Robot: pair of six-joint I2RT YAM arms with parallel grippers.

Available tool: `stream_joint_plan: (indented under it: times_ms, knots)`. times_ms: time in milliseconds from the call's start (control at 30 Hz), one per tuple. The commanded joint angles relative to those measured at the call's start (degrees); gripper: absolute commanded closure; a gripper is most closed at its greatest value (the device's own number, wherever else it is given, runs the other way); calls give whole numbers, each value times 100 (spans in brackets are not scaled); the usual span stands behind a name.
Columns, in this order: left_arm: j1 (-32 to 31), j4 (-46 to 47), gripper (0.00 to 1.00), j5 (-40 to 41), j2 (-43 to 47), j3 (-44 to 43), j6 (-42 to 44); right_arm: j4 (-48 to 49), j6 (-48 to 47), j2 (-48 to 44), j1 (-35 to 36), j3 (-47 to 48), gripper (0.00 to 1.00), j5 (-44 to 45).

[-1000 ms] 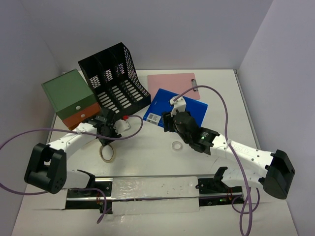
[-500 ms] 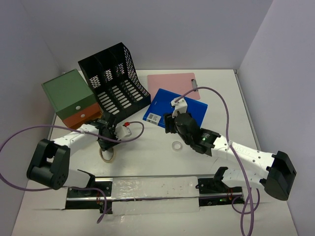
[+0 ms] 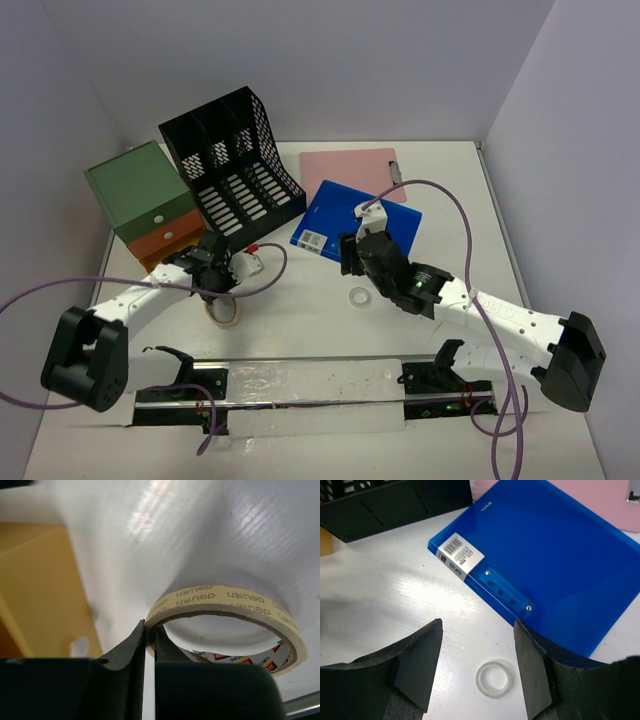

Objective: Organize the desk

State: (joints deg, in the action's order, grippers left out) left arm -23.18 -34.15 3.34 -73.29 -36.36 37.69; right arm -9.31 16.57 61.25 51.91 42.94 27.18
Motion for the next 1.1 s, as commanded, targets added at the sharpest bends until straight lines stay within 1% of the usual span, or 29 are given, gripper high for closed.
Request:
stream_joint_plan:
  times_ms: [0,133,300,400,433,533,600,667,767,833,900,967,1067]
  knots:
    - [6,-180,100,-207,1080,-451,-439,-587,582,-250,-62,21,34,71]
    - [6,-462,100,-281,1785,-657,-706,-791,987,-535,-67,-125,34,-102]
    - [10,-710,100,-26,2120,-990,-1133,-885,1484,-1061,-83,-508,34,-206]
    - [147,-777,100,114,2274,-1327,-1472,-993,1717,-1418,-84,-692,34,-205]
    - [313,-780,100,97,2292,-1435,-1572,-1002,1754,-1514,-84,-756,34,-196]
    - [1222,-641,100,213,2345,-1838,-1968,-1084,1955,-1937,-84,-1009,34,-65]
    - [1524,-394,100,464,2383,-1937,-2195,-1133,2031,-2155,-81,-1107,34,11]
    - [1980,-202,100,629,2372,-2064,-2444,-1109,2034,-2358,-84,-1181,34,109]
    - [2475,76,100,670,2326,-2054,-2527,-1055,1855,-2365,-93,-1107,34,150]
    - [2554,179,100,668,2310,-1963,-2512,-1038,1668,-2259,-93,-973,33,164]
    - [2590,315,100,824,2210,-1830,-2444,-955,1483,-2066,-96,-866,31,129]
    - [2602,418,100,973,2146,-1678,-2377,-853,1343,-1874,-137,-807,30,3]
    - [2616,626,100,1295,2074,-1414,-2328,-684,1268,-1350,-323,-725,30,-236]
